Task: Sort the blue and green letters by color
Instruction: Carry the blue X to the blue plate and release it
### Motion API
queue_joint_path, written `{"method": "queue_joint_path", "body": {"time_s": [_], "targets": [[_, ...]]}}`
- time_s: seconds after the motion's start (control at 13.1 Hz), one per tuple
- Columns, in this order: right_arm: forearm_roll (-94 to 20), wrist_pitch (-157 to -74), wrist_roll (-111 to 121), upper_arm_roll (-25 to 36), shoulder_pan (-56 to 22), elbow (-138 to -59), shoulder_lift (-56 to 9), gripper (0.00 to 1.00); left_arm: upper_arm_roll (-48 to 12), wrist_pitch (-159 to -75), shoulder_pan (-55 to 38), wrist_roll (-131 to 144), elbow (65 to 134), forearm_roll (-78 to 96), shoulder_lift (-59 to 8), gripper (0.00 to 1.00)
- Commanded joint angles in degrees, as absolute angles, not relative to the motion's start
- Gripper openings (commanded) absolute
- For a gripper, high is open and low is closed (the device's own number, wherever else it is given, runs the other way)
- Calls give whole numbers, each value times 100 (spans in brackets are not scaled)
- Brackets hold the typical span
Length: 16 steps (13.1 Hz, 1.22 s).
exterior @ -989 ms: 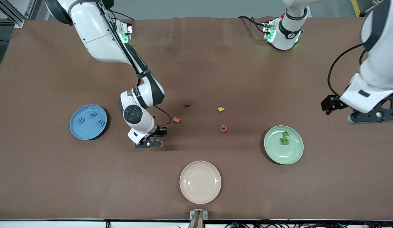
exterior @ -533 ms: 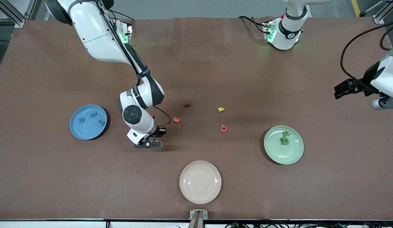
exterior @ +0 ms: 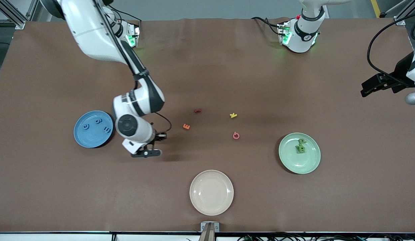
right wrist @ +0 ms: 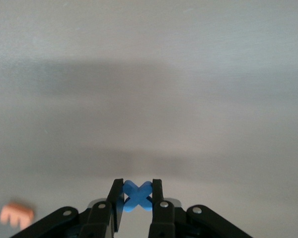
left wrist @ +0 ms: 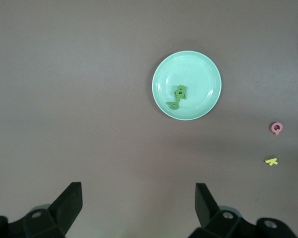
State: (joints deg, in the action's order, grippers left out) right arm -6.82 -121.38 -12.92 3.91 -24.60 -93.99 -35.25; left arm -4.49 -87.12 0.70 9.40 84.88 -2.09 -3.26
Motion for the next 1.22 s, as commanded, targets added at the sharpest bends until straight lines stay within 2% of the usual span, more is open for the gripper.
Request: {"method": "queue_joint_path", "body": {"time_s": [0.0, 0.3, 0.61, 0.84, 1.14], "targets": [[-686, -11900, -294, 316, -1795, -9965, -2797, 4, -431, -8807, -17, 870, 8578, -158, -229, 100], [-554, -11935, 1533, 360, -645, -10301, -2566, 4, -527, -8851, -9, 879, 8587, -158, -229, 100], [-545, -12470, 2548, 360, 139, -10765, -2584, 5, -536, -8859, 26, 861, 8613, -211, -246, 100], [-536, -13164, 2707, 360, 316, -11214, -2602, 5, -527, -8920, 44, 861, 8596, -211, -343, 100], [-536, -13587, 2707, 369, 308, -11461, -2698, 8, -527, -8912, 53, 870, 8596, -202, -308, 100]]}}
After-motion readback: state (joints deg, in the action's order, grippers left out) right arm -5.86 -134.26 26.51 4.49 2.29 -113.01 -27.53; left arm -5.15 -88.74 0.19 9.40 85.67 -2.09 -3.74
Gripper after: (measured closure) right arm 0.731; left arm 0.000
